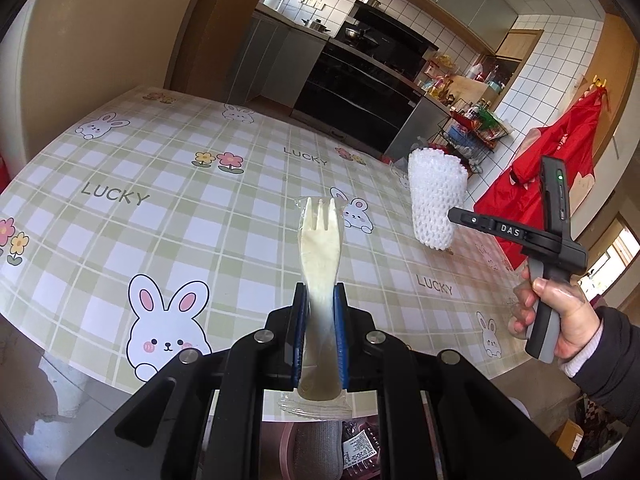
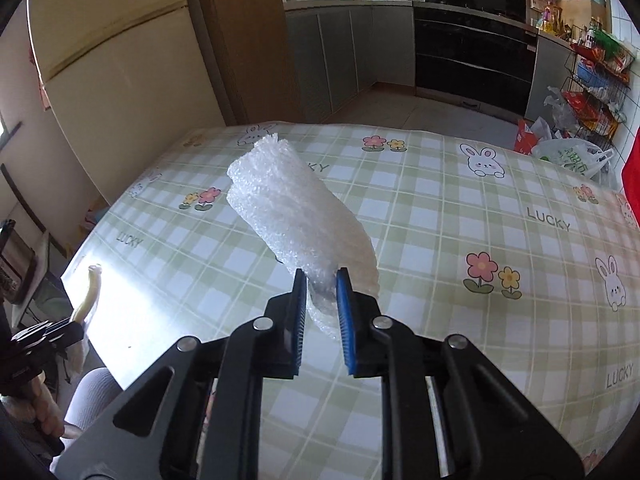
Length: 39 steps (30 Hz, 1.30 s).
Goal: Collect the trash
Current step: 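Grasp the white foam fruit net with the right tool while the left holds the fork, then open both tools over the pink bin, dropping the foam net and fork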
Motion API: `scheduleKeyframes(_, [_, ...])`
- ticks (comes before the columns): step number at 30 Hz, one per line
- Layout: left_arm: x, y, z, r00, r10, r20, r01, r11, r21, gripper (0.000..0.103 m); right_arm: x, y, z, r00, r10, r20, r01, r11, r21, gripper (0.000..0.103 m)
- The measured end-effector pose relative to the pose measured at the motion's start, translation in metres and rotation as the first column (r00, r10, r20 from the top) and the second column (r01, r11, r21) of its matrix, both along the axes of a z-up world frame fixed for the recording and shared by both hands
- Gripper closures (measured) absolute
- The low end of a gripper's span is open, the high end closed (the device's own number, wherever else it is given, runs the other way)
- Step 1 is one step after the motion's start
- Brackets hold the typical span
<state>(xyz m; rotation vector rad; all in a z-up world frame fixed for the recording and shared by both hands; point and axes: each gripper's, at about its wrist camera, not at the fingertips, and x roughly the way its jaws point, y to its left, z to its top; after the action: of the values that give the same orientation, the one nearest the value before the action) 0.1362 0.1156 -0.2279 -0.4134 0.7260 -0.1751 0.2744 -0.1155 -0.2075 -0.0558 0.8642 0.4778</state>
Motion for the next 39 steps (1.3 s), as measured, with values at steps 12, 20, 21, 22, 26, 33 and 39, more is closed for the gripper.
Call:
scheduleKeyframes(12, [-0.025, -0.023, 0.04, 0.997, -0.043, 0.064, 0.041, 0.999, 0.032, 0.09, -0.124, -0.051, 0.028, 1.0, -0.024, 0.009, 0.023, 0.989, 0.145, 0.084])
scheduleKeyframes(20, [-0.057, -0.042, 0.068, 0.989, -0.088, 0.119, 0.084, 0.996, 0.042, 0.09, -0.204, -0.074, 0.029, 0.998, -0.039, -0.044, 0.048, 0.973, 0.227, 0.084])
scheduleKeyframes(21, [-0.061, -0.044, 0.071, 0.988, -0.094, 0.126, 0.089, 0.995, 0.045, 0.09, -0.211, -0.074, 0.029, 0.998, -0.036, -0.046, 0.045, 0.975, 0.219, 0.084])
scheduleKeyframes(22, [-0.067, -0.046, 0.074, 0.986, -0.1, 0.134, 0.094, 0.994, 0.047, 0.09, -0.219, -0.074, 0.03, 0.998, -0.03, -0.049, 0.04, 0.976, 0.213, 0.084])
scheduleKeyframes(26, [-0.088, -0.048, 0.083, 0.98, -0.114, 0.162, 0.108, 0.993, 0.043, 0.09, -0.238, -0.073, 0.03, 0.997, -0.024, -0.08, 0.041, 0.975, 0.218, 0.084])
scheduleKeyframes(33, [-0.115, -0.049, 0.087, 0.976, -0.125, 0.18, 0.118, 0.992, 0.046, 0.09, -0.256, -0.064, 0.022, 0.993, -0.004, -0.115, 0.028, 0.977, 0.212, 0.084])
scheduleKeyframes(39, [-0.115, -0.043, 0.076, 0.981, -0.114, 0.158, 0.109, 0.993, 0.039, 0.09, -0.247, -0.056, 0.001, 0.985, 0.017, -0.171, 0.016, 0.982, 0.188, 0.084])
